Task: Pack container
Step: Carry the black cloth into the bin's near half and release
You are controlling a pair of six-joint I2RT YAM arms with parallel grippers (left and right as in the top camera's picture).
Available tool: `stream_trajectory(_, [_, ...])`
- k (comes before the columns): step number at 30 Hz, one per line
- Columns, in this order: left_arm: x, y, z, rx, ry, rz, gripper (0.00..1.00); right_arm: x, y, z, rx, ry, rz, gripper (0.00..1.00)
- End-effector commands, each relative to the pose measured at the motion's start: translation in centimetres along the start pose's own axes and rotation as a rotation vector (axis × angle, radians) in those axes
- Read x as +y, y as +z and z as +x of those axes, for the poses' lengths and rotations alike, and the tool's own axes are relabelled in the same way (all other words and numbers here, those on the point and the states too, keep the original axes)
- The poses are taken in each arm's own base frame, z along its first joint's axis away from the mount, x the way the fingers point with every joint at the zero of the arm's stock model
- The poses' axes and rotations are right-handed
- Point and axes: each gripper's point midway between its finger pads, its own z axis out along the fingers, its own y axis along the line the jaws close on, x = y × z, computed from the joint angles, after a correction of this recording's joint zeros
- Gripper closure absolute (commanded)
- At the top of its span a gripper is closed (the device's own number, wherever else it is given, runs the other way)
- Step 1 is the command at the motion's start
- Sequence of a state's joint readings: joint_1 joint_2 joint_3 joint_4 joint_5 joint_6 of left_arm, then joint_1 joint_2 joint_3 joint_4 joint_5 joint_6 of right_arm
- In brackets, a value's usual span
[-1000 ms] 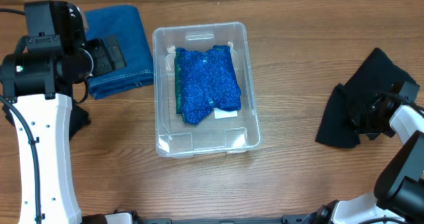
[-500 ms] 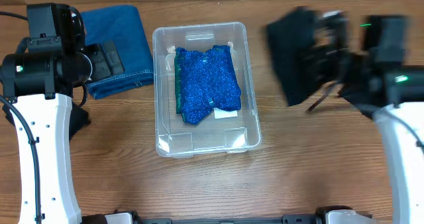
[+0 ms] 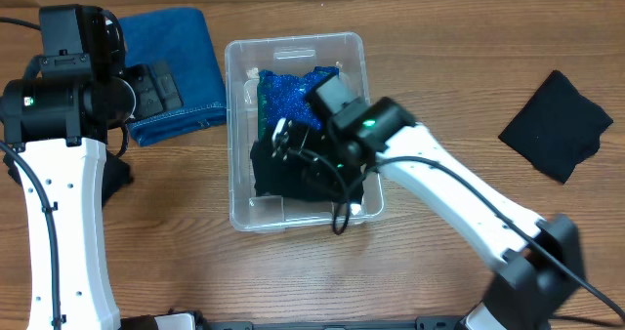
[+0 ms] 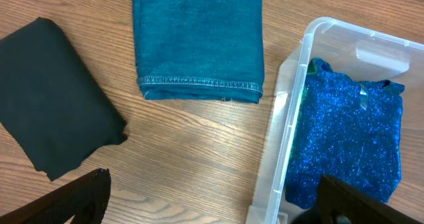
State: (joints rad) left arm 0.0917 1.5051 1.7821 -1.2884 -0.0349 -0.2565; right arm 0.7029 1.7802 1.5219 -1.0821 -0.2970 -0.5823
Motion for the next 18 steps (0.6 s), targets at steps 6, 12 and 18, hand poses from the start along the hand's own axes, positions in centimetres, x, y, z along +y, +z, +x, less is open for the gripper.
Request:
stream_trajectory(6, [0.0,-1.0,-0.6,-0.034,-0.011,0.000,0.00,-8.1,0.2,2.1,0.125,0.126,0.406,0.00])
stream_trajectory(12, [0.0,-1.0,-0.5,-0.033,-0.010,0.000,0.00,-15.0,-6.3,1.2,-0.004,0.396,0.827,0.00])
stream_trajectory(18, [0.1,-1.0,-0.5,-0.033,-0.010,-0.001,0.00,-15.5,-15.0,1.9,-0.237,0.665,0.981,0.00])
